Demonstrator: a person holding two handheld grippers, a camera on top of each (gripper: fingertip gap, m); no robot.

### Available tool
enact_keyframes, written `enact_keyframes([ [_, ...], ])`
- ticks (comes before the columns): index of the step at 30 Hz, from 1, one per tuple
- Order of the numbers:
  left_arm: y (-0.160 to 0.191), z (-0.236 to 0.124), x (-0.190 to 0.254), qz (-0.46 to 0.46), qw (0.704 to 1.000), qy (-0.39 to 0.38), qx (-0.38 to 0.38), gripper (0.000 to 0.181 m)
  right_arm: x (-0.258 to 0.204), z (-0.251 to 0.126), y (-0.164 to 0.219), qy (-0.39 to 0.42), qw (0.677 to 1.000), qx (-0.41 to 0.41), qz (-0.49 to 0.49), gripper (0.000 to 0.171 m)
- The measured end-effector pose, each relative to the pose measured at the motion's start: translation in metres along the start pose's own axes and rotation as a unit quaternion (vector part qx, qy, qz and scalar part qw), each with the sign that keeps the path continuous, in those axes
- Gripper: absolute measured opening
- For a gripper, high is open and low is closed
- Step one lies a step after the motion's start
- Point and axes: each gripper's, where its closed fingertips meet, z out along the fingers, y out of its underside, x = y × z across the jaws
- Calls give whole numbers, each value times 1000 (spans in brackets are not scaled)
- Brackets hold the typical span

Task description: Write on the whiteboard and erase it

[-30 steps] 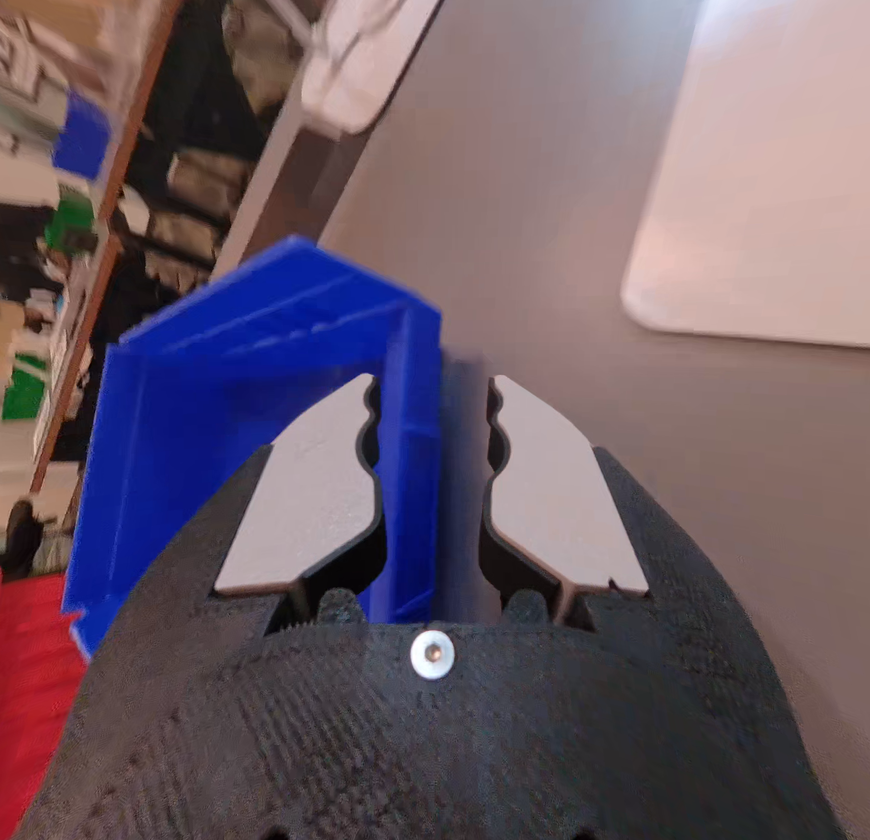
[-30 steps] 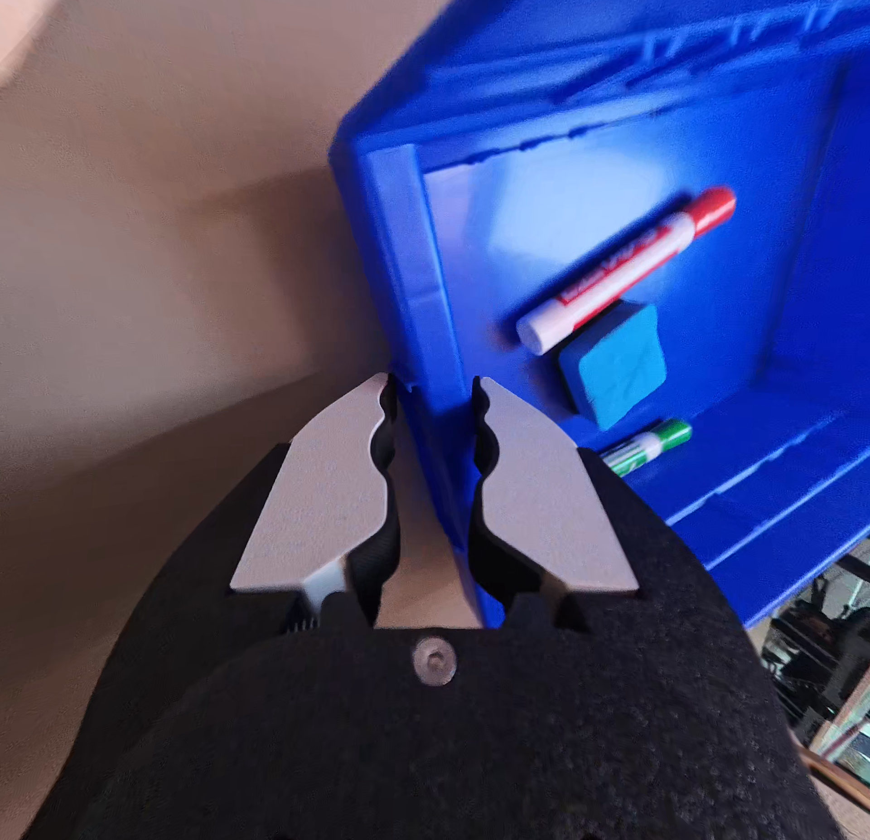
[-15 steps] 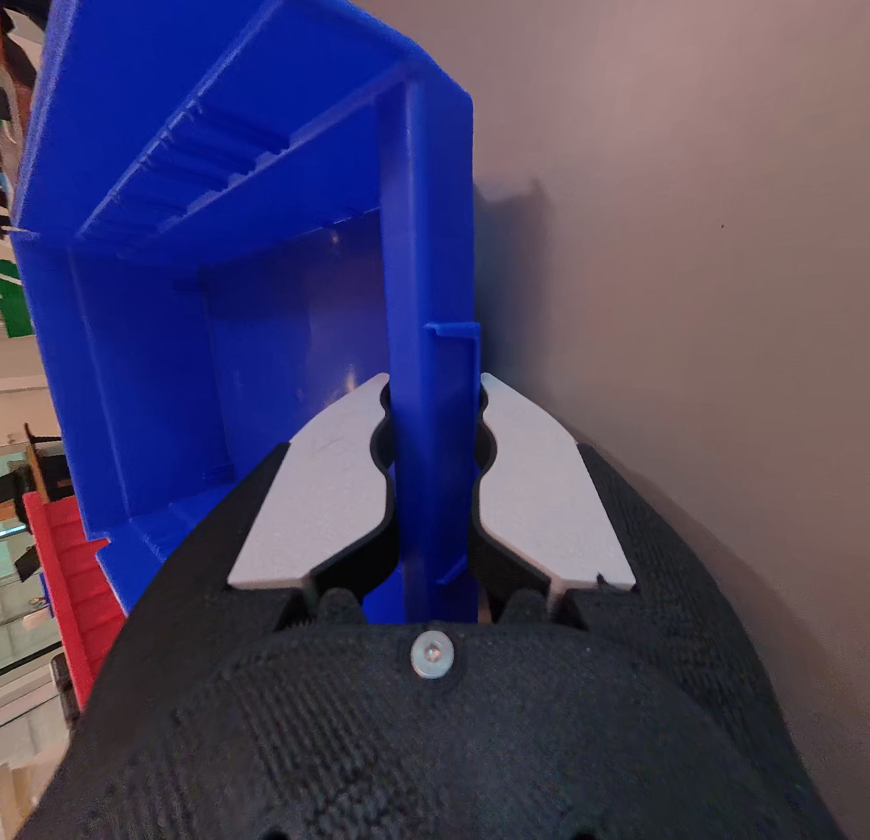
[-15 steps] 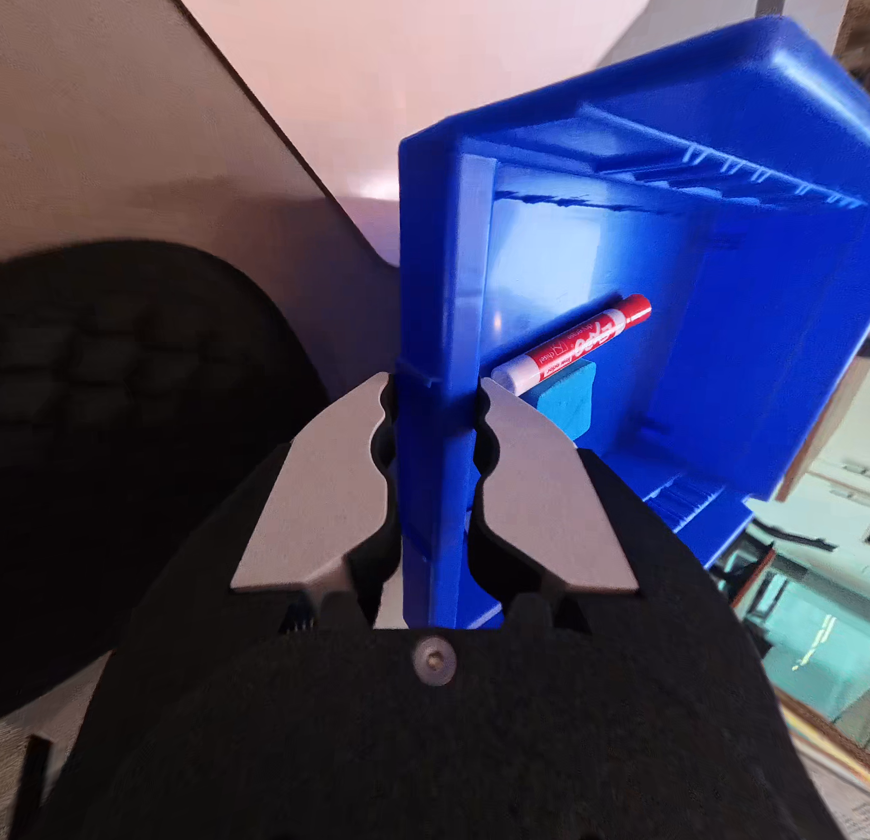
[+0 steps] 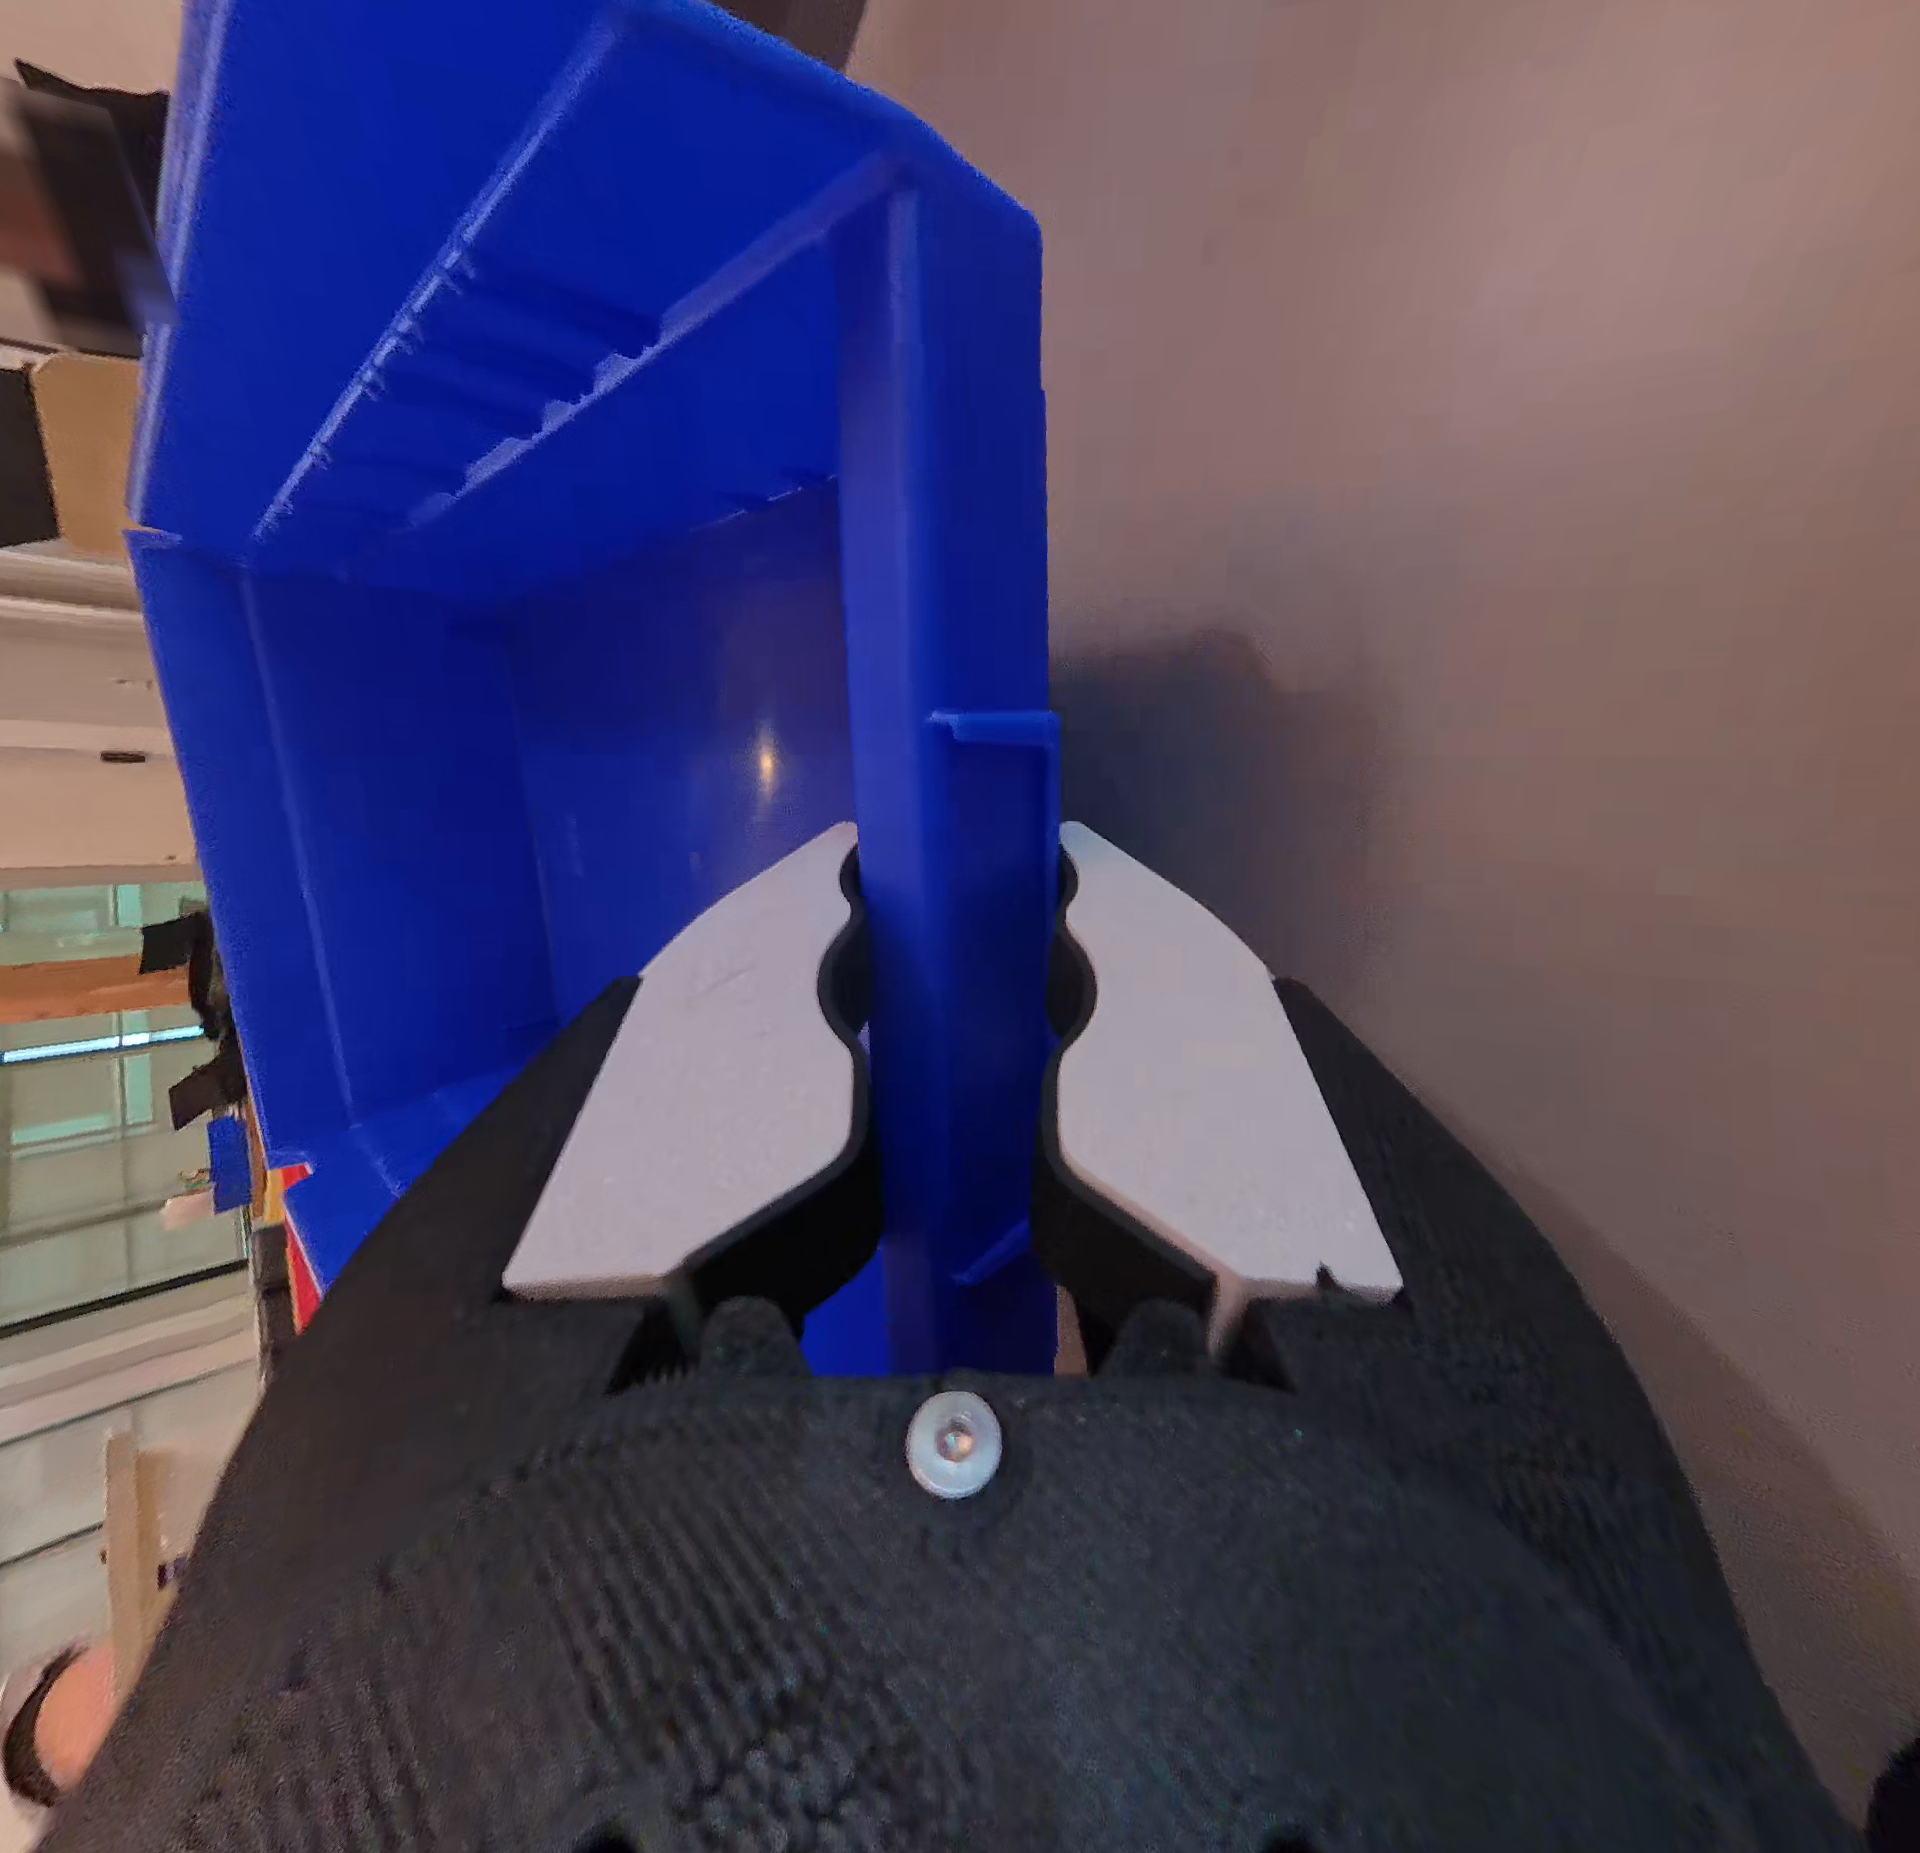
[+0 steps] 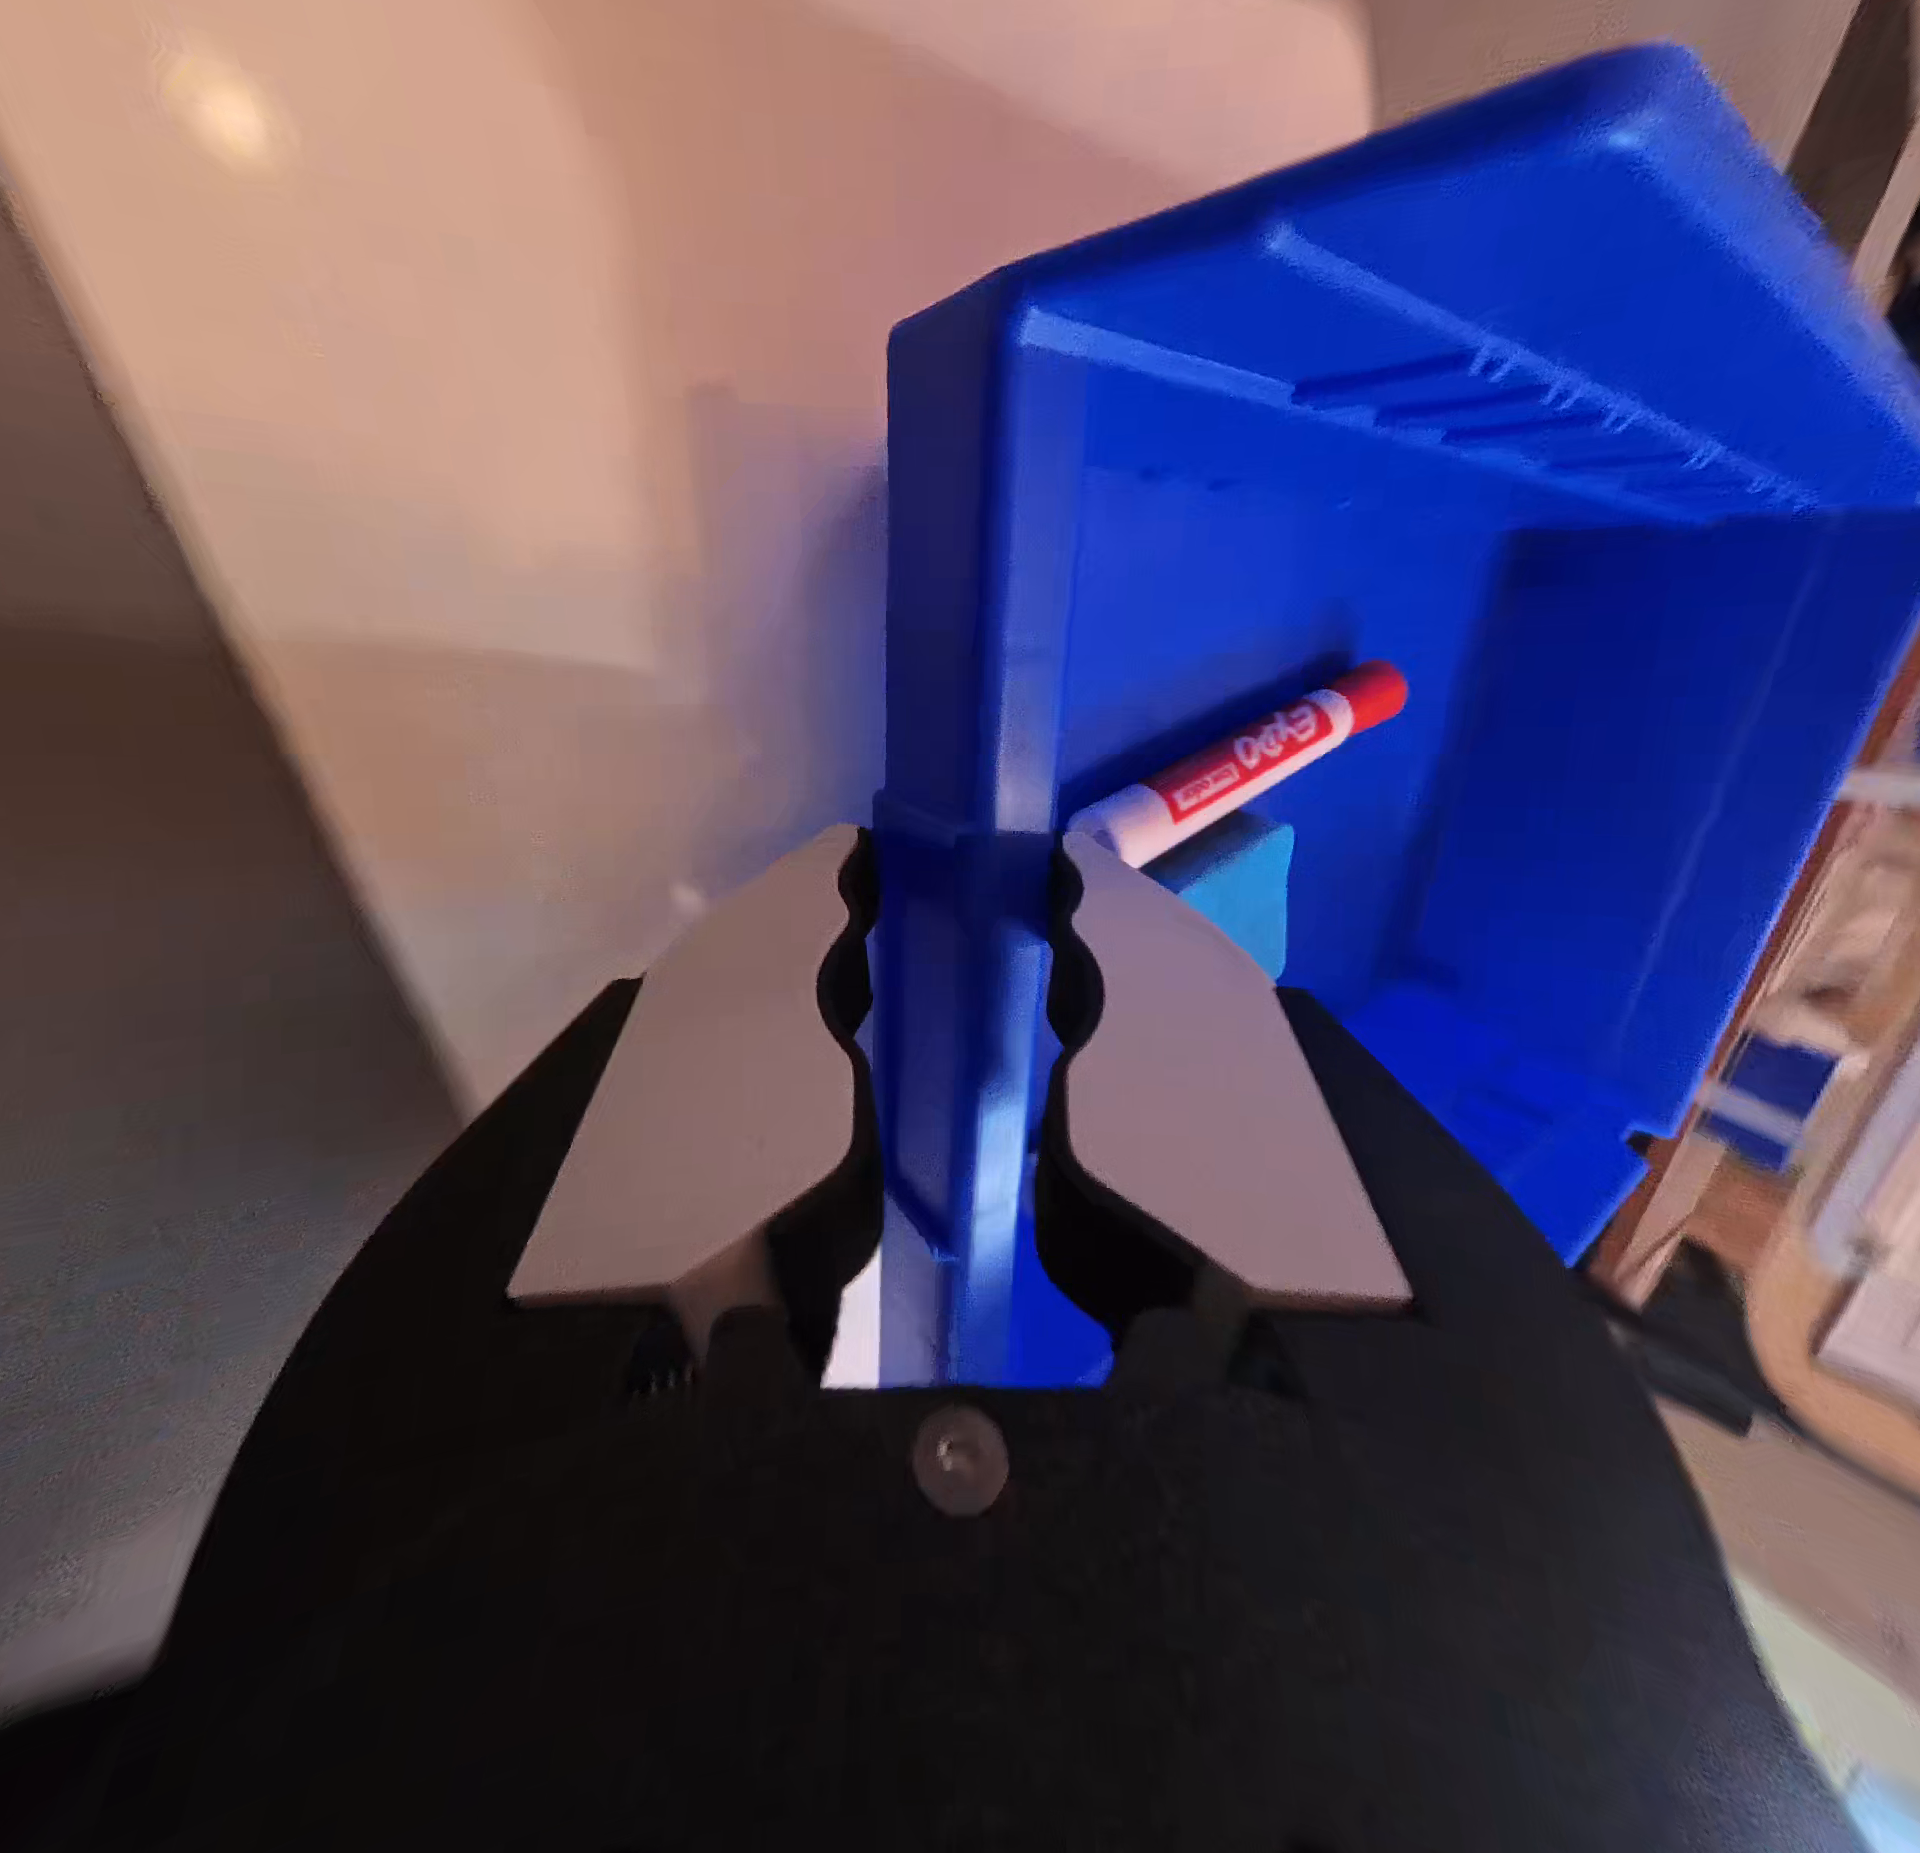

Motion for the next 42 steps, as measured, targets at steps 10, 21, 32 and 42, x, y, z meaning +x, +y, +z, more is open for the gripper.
enact_keyframes([
  [10,20,-55,-48,-29,998,-61,2,31,91,17,-107,115,975,190,8,39],
  [21,-81,-109,1,45,989,-45,136,31,92,-51,-74,39,874,351,334,54],
  [32,-239,-147,111,182,944,-12,274,31,144,-140,-5,245,759,381,468,18],
  [42,-350,-162,209,226,897,6,381,36,75,-185,125,393,706,229,543,5],
])
